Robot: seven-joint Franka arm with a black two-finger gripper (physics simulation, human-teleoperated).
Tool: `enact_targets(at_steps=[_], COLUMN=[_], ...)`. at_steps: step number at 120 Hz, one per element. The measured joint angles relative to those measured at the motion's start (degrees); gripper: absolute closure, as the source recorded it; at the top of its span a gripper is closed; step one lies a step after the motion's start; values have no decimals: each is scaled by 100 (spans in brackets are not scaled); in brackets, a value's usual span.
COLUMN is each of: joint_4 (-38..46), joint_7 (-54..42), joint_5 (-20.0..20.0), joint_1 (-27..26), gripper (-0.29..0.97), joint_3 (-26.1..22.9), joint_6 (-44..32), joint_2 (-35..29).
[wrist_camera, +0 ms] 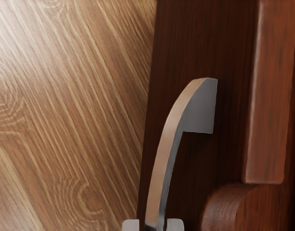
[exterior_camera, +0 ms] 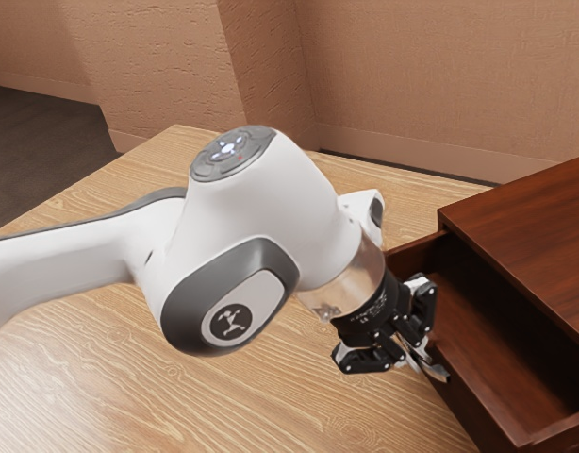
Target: Pull the drawer handle with one arm to open the drawer
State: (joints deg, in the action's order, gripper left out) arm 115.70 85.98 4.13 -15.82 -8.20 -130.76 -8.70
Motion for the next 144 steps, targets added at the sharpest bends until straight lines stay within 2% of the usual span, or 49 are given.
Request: enact_targets(at_steps=[144], joint_4=[1226], joint_7=[3], joint_5=[187], joint_1=[14], gripper=[79], joint_3=[89], joint_6=[-336], joint_2=[-1164])
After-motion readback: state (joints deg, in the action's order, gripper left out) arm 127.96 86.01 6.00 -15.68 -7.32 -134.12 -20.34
